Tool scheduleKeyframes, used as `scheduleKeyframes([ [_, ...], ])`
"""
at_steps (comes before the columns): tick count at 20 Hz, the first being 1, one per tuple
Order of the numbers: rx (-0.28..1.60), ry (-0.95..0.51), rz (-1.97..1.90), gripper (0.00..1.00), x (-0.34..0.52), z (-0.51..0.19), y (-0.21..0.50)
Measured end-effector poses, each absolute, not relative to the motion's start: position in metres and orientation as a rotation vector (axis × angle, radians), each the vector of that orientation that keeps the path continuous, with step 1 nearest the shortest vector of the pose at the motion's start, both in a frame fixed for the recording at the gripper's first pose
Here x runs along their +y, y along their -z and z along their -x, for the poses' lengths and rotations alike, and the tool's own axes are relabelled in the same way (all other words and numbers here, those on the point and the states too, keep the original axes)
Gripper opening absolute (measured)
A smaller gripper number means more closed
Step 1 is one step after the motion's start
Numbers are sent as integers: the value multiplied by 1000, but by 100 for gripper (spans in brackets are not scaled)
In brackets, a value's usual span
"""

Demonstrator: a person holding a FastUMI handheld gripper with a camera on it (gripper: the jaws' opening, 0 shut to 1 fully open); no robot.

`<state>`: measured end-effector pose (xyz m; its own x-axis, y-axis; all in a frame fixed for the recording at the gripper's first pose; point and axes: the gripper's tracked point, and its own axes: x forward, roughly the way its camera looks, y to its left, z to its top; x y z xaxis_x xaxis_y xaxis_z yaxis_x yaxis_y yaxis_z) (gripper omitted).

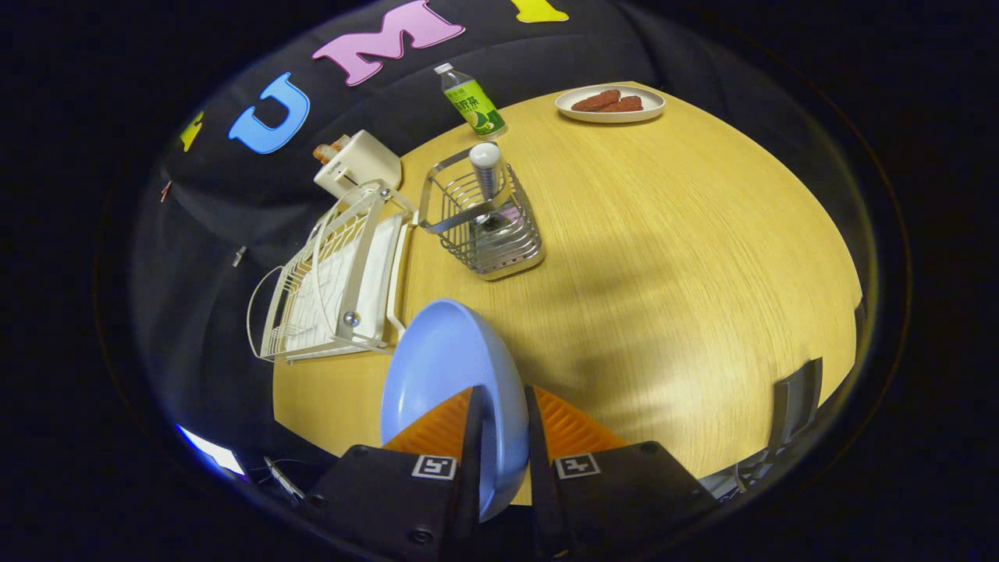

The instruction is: Take the plate from the dish rack, then take the spoon from the basket and place it into the plate.

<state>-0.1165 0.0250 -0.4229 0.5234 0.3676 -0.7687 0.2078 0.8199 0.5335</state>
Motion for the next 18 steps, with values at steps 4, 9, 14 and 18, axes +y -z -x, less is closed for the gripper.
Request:
scheduleKeyframes([
  [4,1066,-44,-525,40,12,122,438],
  [9,1032,-53,-522,61,10,117,427],
  [14,901,-178,-430,77,20,106,373],
  [18,748,-312,-372,89,35,80,311],
])
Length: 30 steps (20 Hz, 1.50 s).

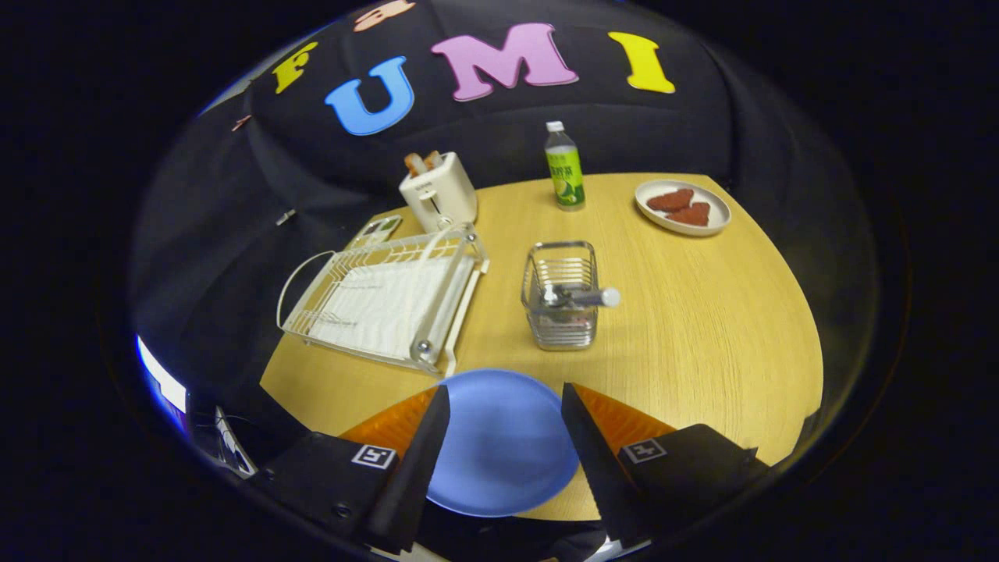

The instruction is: Take the plate from the dish rack, then take the spoon from the basket and place it into the plate.

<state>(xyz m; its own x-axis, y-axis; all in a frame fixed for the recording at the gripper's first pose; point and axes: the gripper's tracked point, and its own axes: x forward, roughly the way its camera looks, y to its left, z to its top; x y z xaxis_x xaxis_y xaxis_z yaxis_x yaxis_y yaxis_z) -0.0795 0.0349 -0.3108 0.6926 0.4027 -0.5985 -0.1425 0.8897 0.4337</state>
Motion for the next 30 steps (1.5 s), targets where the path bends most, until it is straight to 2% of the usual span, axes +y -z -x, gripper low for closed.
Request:
scheduleKeyframes([
  [2,680,-320,-325,98,28,57,287],
  [5,634,-259,-216,99,0,22,278],
  [12,760,-200,-127,98,-31,-6,329],
  [13,782,-199,-125,96,-32,-6,337],
  [15,812,-197,-126,84,-30,-6,347],
  [19,850,-177,-102,55,-30,-7,359],
  [21,881,-186,-125,31,-24,-4,362],
  [22,898,-202,-151,24,-18,-1,363],
  [24,905,-206,-154,15,-18,-3,360],
  [30,865,-174,-112,11,-28,3,340],
])
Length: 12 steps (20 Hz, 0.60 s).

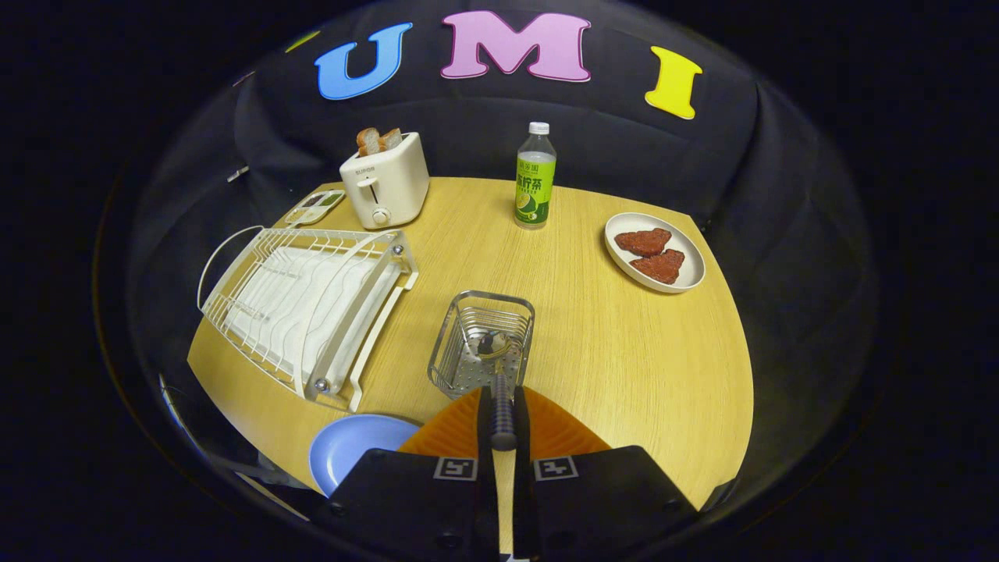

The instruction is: Take the plate from the dish rack, then take the spoon from the basket and place it into the plate.

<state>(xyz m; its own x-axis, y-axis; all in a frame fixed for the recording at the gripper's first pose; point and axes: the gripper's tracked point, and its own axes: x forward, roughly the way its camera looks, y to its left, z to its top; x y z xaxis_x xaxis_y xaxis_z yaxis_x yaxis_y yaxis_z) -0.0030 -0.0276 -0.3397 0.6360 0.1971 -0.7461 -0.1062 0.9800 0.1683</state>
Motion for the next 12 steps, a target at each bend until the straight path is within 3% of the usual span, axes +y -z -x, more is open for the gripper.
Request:
scheduleKeyframes([
  [5,776,-180,-196,11,-35,19,288],
  [12,722,-350,-274,11,-4,80,241],
])
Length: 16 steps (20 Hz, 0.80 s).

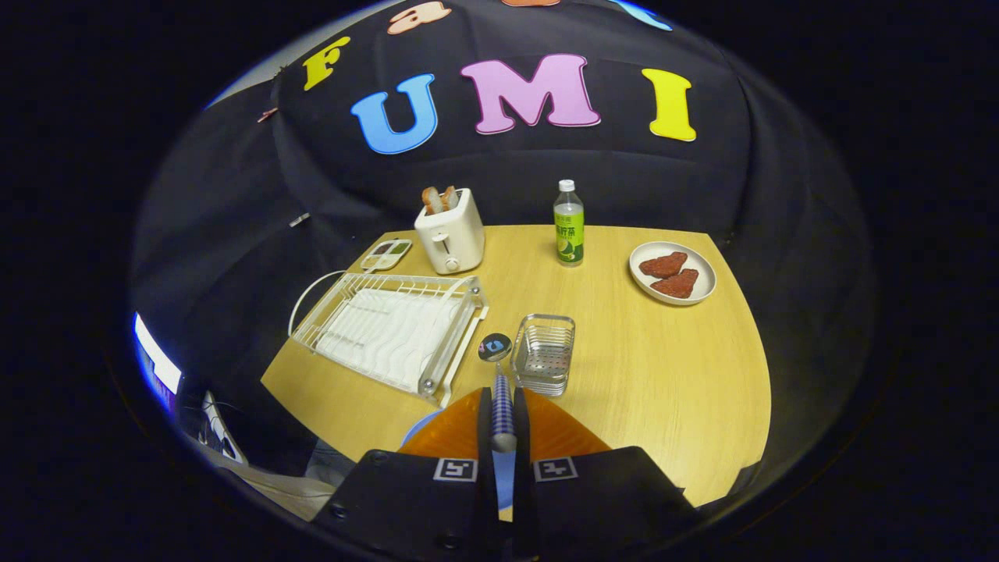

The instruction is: Take the plate from the dish rack, then take the spoon from the basket and place it into the plate.

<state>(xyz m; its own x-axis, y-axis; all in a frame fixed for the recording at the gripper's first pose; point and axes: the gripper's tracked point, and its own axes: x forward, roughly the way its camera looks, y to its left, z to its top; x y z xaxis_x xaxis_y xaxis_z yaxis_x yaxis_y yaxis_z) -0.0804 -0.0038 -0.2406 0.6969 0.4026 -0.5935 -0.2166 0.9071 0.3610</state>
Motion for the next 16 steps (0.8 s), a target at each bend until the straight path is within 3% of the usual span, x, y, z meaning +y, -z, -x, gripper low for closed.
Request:
scheduleKeyframes([
  [4,774,-440,-236,11,20,119,259],
  [16,916,-495,-218,12,60,157,361],
])
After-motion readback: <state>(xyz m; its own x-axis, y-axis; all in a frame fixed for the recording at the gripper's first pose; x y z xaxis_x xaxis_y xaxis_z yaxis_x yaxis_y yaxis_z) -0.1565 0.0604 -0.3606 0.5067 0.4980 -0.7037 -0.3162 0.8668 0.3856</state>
